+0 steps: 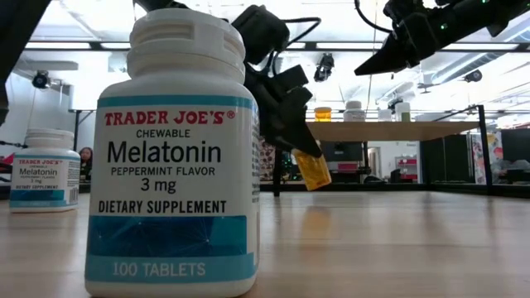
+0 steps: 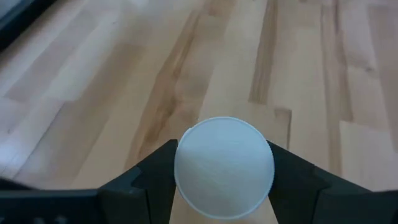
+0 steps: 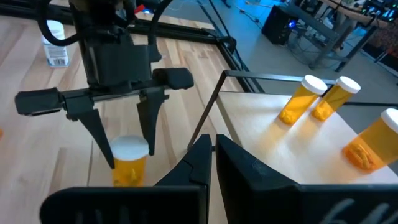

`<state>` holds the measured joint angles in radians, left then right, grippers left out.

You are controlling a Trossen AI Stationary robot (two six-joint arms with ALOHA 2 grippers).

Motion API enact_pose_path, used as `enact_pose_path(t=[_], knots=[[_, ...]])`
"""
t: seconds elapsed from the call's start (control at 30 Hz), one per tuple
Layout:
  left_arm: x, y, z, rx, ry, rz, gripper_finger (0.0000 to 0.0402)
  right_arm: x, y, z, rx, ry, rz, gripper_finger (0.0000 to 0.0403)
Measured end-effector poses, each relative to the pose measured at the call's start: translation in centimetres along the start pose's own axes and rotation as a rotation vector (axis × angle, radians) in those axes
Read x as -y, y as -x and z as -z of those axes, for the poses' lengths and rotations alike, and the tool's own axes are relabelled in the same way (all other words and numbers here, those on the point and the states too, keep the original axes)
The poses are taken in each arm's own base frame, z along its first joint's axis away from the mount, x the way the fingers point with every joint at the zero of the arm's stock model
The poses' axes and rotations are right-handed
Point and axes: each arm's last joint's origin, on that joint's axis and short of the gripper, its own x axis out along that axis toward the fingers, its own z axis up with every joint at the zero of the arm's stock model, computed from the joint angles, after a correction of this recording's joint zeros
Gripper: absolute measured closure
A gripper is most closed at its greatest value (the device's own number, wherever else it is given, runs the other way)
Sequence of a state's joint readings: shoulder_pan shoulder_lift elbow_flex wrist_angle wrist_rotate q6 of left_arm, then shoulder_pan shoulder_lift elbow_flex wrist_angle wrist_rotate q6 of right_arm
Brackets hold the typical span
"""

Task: Pick and place medicine bottles onto shelf by color
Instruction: Put the top big orange pill bottle on the shelf aligned with the other big orange pill bottle

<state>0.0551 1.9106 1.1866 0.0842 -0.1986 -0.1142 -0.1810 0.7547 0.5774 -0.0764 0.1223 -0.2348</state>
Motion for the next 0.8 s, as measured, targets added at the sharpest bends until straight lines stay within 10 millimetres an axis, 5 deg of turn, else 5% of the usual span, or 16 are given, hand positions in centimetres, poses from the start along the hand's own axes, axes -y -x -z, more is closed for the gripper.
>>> enact_pose_path(t=[0.4, 0.8], knots=[[-0.63, -0.26, 0.1, -0.023, 0.007, -0.005, 0.0212, 0.0, -0.02, -0.02, 0.002, 0.0, 0.001, 0.039], [-0.7, 0.26, -0.19, -0.014, -0.009, -0.004, 0.0129, 0.01, -0.02, -0.02, 0.002, -0.036, 0.002, 0.0386]])
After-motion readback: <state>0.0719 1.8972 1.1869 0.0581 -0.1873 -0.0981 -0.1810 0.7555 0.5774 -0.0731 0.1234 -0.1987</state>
